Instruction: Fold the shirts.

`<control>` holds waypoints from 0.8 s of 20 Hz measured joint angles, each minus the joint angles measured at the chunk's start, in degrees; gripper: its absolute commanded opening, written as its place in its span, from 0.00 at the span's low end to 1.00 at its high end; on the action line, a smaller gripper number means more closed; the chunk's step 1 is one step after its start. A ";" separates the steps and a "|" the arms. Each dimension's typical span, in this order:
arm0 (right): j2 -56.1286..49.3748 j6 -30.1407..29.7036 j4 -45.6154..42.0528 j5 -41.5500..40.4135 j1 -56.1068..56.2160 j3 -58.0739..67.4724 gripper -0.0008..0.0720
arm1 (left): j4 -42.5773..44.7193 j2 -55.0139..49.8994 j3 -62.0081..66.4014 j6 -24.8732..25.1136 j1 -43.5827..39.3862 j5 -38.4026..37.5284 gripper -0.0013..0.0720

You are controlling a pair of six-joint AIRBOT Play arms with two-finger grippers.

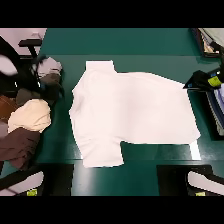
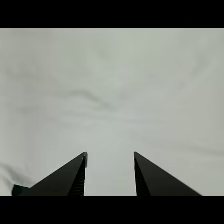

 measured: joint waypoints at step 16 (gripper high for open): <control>9.92 -0.61 0.50 -2.49 -1.97 -11.04 0.49 | -13.22 11.80 -35.58 -2.78 -14.08 16.28 0.05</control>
